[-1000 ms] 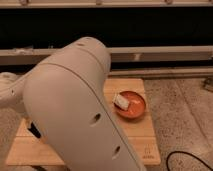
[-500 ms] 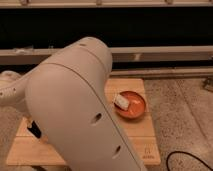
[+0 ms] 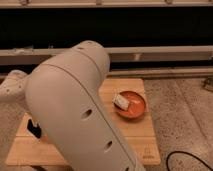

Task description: Knock the eraser over

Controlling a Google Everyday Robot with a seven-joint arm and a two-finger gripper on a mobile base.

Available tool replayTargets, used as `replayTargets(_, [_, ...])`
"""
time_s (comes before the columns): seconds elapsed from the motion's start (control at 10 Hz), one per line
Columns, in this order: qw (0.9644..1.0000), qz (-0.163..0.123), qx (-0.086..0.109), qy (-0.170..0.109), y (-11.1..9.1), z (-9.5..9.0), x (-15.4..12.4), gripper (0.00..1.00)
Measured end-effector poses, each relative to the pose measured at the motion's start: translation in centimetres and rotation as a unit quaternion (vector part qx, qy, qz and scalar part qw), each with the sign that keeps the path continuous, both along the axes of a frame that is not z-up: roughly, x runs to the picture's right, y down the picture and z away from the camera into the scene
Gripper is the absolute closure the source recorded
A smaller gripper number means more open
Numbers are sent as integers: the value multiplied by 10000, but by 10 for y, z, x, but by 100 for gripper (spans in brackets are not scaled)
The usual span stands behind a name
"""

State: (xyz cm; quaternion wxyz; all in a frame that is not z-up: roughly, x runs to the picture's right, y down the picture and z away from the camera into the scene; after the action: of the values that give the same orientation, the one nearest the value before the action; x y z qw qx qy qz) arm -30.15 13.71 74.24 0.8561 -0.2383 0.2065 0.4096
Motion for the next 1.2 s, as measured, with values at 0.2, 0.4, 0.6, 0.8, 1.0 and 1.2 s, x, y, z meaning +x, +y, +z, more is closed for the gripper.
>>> replayTargets(0.2, [9998,-145,-142,53,9,8,-3,20])
replayTargets(0.4, [9992,-288,-265,74,15,14,-6,20])
replayTargets(0.6, [9984,-413,-383,101,21,20,-8,20])
replayTargets(0.8, [9975,-513,-469,110,31,25,-12,20])
replayTargets(1.0, [9980,-468,-406,83,25,21,-9,20])
replayTargets(1.2, [9982,-442,-401,68,15,15,0,20])
